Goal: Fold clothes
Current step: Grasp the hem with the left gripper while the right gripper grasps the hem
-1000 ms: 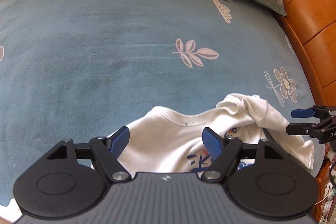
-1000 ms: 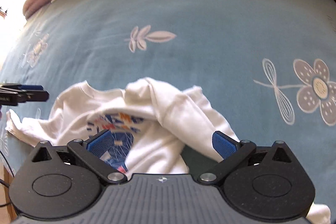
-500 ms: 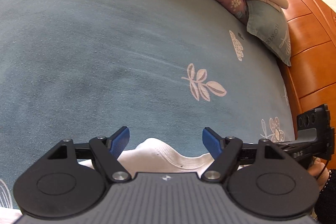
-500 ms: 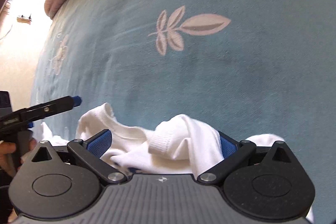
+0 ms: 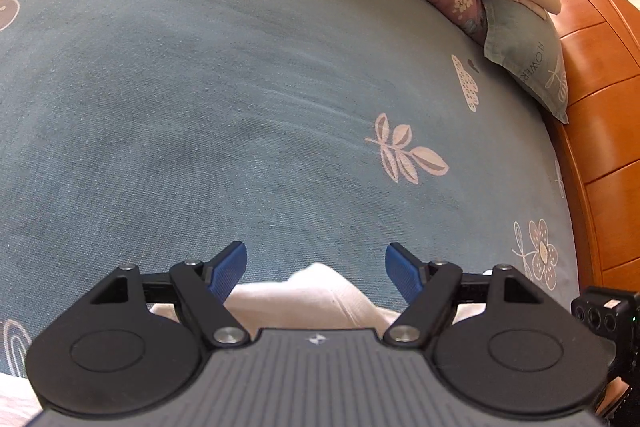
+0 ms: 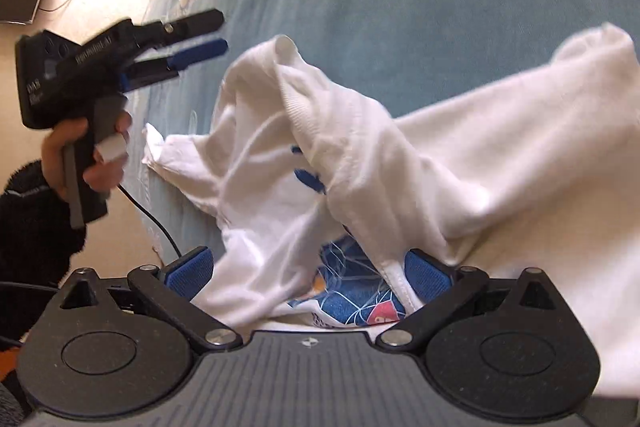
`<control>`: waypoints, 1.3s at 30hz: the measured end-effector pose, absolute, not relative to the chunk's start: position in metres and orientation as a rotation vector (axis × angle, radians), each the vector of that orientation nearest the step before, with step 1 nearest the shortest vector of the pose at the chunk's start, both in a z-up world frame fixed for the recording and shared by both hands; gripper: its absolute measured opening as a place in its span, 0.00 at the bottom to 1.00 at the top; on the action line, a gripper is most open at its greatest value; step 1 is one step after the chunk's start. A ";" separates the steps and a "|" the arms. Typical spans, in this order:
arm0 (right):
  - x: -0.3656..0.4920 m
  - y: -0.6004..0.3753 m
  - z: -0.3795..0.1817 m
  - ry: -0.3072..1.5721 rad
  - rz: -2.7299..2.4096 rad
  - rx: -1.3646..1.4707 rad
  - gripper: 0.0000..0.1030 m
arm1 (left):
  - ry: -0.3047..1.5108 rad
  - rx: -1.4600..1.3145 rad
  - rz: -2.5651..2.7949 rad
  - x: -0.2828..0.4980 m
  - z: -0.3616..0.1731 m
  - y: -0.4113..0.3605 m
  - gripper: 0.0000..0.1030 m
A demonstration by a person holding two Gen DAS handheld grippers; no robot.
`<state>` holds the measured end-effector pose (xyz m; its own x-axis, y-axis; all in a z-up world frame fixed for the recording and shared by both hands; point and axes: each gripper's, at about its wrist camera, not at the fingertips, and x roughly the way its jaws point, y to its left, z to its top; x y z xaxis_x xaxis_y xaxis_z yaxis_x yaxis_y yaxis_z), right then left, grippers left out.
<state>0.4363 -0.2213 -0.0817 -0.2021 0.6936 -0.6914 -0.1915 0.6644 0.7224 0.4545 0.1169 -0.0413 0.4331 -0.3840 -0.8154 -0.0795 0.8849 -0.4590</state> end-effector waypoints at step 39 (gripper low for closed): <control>0.529 -0.122 -0.116 1.574 1.096 0.442 1.00 | 1.099 -0.511 -0.099 0.412 -0.035 0.172 0.74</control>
<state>0.5288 -0.1217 -0.1161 -0.3173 0.7624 -0.5640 -0.2646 0.5000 0.8247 0.4123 0.1724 -0.0347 0.4628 -0.3245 -0.8250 -0.1712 0.8804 -0.4423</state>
